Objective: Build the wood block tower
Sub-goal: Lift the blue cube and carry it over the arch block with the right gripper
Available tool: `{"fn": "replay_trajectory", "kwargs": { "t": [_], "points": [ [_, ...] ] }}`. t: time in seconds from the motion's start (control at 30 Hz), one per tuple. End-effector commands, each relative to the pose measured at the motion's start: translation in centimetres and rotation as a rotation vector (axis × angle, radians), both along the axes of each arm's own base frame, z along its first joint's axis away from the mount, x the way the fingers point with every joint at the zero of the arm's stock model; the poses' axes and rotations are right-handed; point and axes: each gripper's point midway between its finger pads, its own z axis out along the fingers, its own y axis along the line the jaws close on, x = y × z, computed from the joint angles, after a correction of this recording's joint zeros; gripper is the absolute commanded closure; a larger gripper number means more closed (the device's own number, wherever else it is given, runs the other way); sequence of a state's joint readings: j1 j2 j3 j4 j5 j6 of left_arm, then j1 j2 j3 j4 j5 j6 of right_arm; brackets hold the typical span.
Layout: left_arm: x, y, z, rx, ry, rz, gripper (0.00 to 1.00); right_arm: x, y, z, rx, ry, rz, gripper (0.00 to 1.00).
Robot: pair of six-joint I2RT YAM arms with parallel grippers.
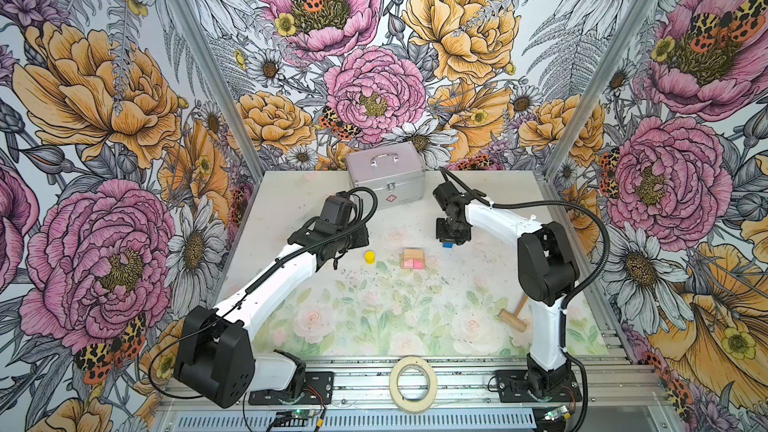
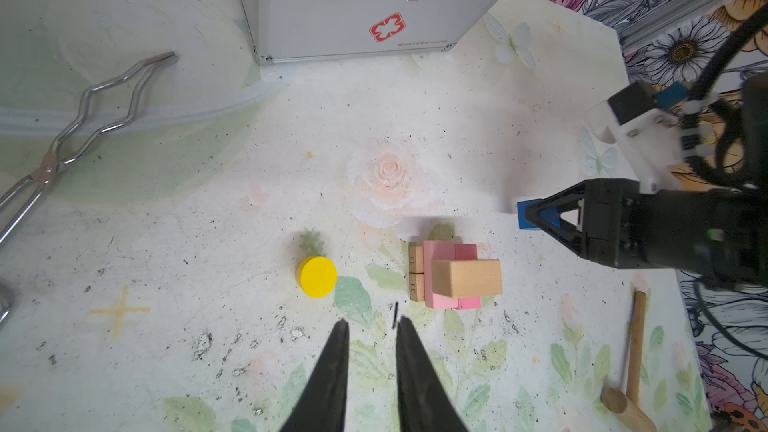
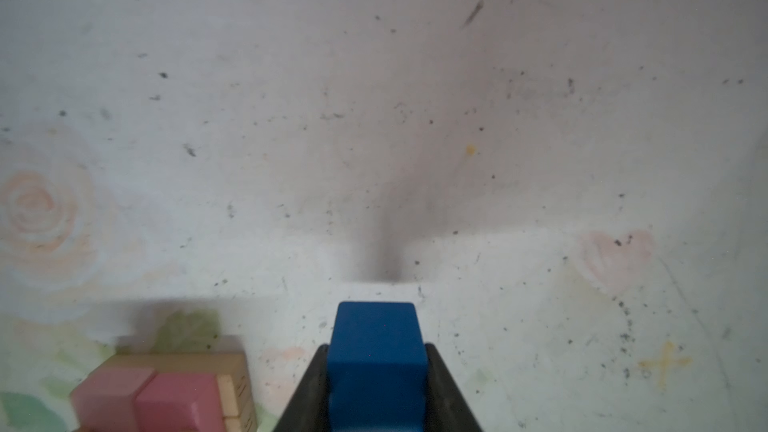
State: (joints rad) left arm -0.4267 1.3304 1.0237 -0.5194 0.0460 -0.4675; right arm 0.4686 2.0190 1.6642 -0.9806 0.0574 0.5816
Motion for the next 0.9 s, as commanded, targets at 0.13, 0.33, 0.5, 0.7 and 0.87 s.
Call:
{"fn": "replay_trajectory", "kwargs": {
  "t": [0.13,0.33,0.5,0.7,0.87],
  "points": [
    [-0.6,1.1,0.5,0.004,-0.035,0.008,0.77,-3.9,5.1,8.0,0.016,-0.045,0.139,1.00],
    [-1.0,1.4,0.7,-0.001,-0.051,0.017,0.77,-5.5,8.4,7.3,0.031,-0.012,0.159,1.00],
    [-1.3,1.8,0.9,0.002,-0.063,0.027,0.76,-6.2,9.9,6.2,0.021,0.008,0.162,1.00],
    [-1.4,1.9,1.0,0.000,-0.070,0.033,0.76,-6.2,9.9,5.1,-0.012,0.011,0.124,1.00],
    [-1.4,1.9,1.0,0.002,-0.073,0.032,0.76,-5.8,10.1,4.8,-0.018,0.008,0.110,1.00]
  ]
}}
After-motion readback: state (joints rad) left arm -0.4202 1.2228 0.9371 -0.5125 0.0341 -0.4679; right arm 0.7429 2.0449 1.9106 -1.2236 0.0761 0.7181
